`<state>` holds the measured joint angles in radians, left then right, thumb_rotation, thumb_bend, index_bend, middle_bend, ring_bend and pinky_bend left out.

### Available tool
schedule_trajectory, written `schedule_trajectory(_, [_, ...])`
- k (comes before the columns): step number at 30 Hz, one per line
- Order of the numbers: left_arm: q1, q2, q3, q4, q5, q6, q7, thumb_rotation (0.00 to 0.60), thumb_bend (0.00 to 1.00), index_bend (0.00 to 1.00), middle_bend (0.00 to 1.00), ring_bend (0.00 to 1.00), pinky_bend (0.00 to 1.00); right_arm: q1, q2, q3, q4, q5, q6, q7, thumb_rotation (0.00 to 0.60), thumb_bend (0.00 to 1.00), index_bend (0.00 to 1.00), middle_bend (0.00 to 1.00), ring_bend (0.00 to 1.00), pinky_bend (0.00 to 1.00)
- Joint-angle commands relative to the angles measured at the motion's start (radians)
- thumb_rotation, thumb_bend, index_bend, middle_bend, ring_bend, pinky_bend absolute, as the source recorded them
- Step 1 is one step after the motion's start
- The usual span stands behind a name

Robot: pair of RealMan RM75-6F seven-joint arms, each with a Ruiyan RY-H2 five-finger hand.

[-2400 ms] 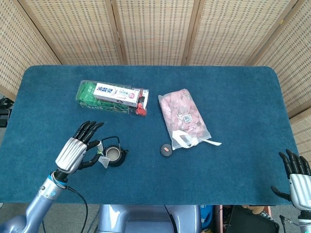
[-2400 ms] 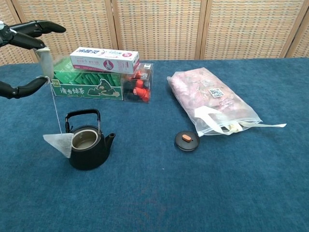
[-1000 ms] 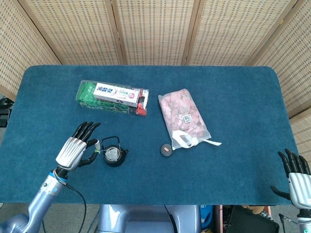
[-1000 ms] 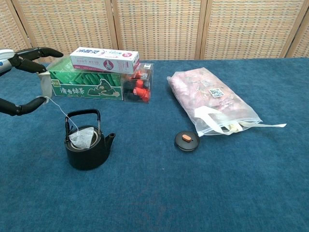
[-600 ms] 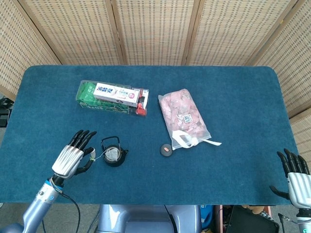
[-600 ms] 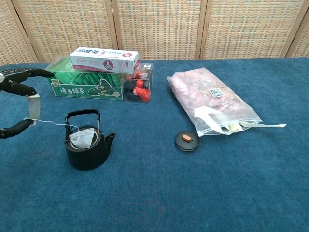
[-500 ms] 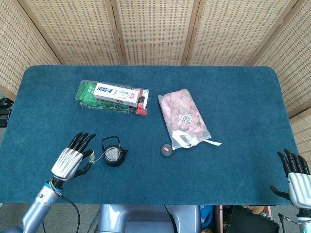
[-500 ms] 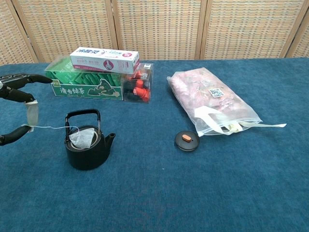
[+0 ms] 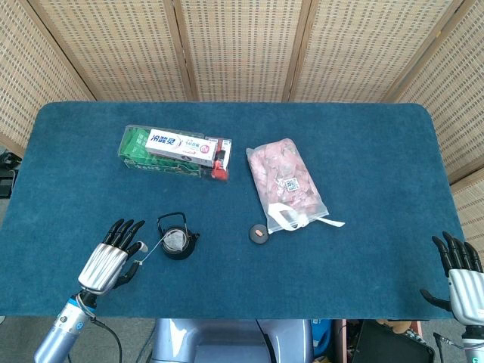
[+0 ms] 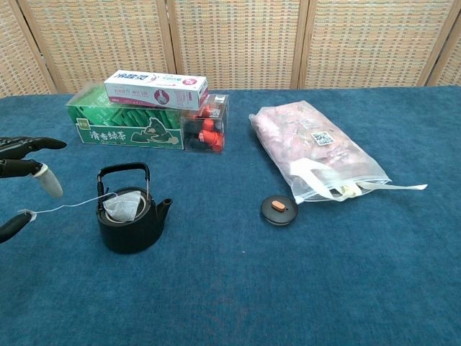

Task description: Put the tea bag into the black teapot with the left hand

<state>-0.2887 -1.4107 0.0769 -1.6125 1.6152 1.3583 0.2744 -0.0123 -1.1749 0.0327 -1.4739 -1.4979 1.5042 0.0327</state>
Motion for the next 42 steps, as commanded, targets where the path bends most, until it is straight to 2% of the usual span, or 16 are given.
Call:
schedule_trajectory(1, [0.008,0.004,0.005,-0.003,0.007,0.007,0.004,0.6,0.5,0.23,0.02,0.0,0.0,0.001,0.0,0.0,0.0,-0.007,0.005,0.001,0.6,0.0,0.03,0.08,0.0,0.0])
schedule_trajectory(12, [0.033,0.03,0.014,-0.024,0.025,0.028,0.033,0.6,0.49,0.15,0.0,0.0,0.0,0.002,0.0,-0.003,-0.005,-0.026,0.018,-0.004,0.6,0.0,0.03,0.08,0.0,0.0])
schedule_trajectory(15, [0.043,0.039,0.02,-0.03,0.034,0.037,0.057,0.6,0.41,0.12,0.0,0.0,0.0,0.002,0.0,-0.003,-0.007,-0.028,0.021,-0.006,0.6,0.0,0.03,0.08,0.0,0.0])
schedule_trajectory(20, [0.053,0.047,0.018,-0.041,0.033,0.041,0.069,0.6,0.34,0.07,0.0,0.0,0.0,0.002,0.001,-0.004,-0.007,-0.03,0.021,-0.006,0.6,0.0,0.03,0.08,0.0,0.0])
schedule_trajectory(27, [0.044,0.076,-0.002,-0.059,0.041,0.032,0.174,0.6,0.34,0.06,0.01,0.0,0.0,0.004,0.002,-0.004,-0.005,-0.029,0.019,-0.004,0.6,0.0,0.03,0.08,0.0,0.0])
schedule_trajectory(29, [0.031,0.096,-0.011,-0.082,0.045,0.018,0.196,0.6,0.34,0.06,0.07,0.03,0.06,0.005,0.002,-0.003,-0.005,-0.03,0.019,-0.003,0.6,0.0,0.03,0.08,0.0,0.0])
schedule_trajectory(31, [0.018,0.118,-0.02,-0.104,0.05,0.003,0.228,0.6,0.34,0.06,0.19,0.13,0.2,0.005,0.001,-0.004,-0.005,-0.032,0.02,-0.002,0.6,0.0,0.03,0.08,0.0,0.0])
schedule_trajectory(33, [-0.001,0.146,-0.028,-0.135,0.044,-0.03,0.27,0.6,0.34,0.06,0.32,0.29,0.34,0.007,0.001,-0.004,-0.006,-0.035,0.019,-0.003,0.6,0.0,0.03,0.08,0.0,0.0])
schedule_trajectory(35, [-0.018,0.173,-0.033,-0.169,0.029,-0.067,0.3,0.6,0.34,0.06,0.41,0.4,0.42,0.01,-0.001,-0.005,-0.006,-0.04,0.018,-0.004,0.6,0.0,0.03,0.08,0.0,0.0])
schedule_trajectory(37, [-0.034,0.198,-0.037,-0.203,0.011,-0.104,0.333,0.6,0.34,0.06,0.47,0.46,0.46,0.012,-0.001,-0.006,-0.006,-0.045,0.018,-0.005,0.6,0.0,0.03,0.08,0.0,0.0])
schedule_trajectory(42, [-0.066,0.223,-0.047,-0.254,-0.026,-0.173,0.4,0.6,0.35,0.07,0.53,0.5,0.52,0.018,-0.001,-0.005,-0.009,-0.052,0.017,-0.009,0.6,0.0,0.03,0.08,0.0,0.0])
